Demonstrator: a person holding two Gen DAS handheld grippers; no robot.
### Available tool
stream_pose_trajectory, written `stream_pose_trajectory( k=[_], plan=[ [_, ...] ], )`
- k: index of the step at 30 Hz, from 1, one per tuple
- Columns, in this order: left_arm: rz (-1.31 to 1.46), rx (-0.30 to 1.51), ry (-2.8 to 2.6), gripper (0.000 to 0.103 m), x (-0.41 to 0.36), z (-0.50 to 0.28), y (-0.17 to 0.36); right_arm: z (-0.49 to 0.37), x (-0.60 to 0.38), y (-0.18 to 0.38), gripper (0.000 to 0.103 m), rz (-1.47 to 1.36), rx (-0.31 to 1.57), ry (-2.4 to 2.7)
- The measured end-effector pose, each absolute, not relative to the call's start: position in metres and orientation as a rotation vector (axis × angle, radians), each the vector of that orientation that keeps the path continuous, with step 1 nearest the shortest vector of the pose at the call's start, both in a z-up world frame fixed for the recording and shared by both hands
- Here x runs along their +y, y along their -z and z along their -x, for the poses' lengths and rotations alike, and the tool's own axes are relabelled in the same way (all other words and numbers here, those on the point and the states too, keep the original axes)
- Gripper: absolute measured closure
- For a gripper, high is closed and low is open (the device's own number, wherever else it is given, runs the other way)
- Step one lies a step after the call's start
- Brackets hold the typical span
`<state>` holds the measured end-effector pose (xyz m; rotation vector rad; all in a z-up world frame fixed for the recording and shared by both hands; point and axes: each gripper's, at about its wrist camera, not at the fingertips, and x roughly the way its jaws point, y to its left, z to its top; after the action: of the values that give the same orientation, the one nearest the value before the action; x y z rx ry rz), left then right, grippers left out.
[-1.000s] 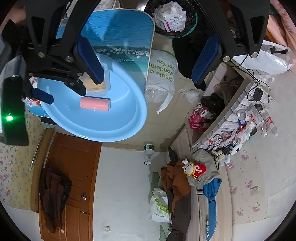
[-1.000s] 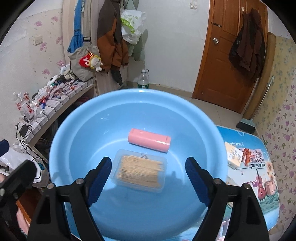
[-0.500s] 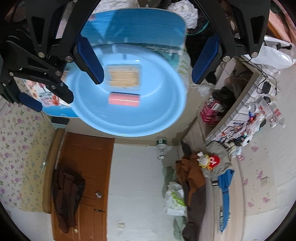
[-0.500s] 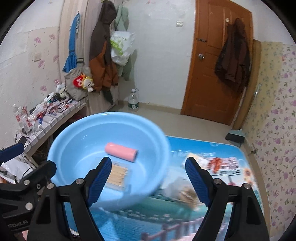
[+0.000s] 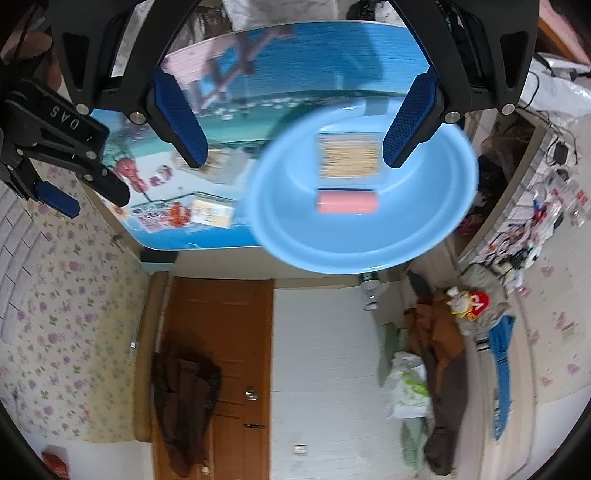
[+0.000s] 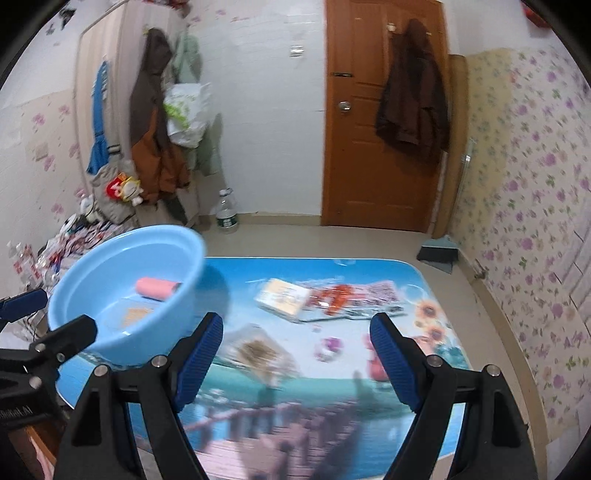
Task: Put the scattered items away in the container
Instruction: 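Withdraw both open grippers from the basin back over the table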
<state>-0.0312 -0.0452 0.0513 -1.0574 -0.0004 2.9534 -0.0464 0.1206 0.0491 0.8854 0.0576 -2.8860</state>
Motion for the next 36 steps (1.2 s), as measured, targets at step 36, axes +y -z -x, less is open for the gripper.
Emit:
stream_pose_trajectory(
  k=[36],
  plan=[
    [1.220,0.154,-2.731,0.006,0.067,0.104,0.028,0.076,0.261,0.028,0.020,-1.081,-0.085,2.905]
  ],
)
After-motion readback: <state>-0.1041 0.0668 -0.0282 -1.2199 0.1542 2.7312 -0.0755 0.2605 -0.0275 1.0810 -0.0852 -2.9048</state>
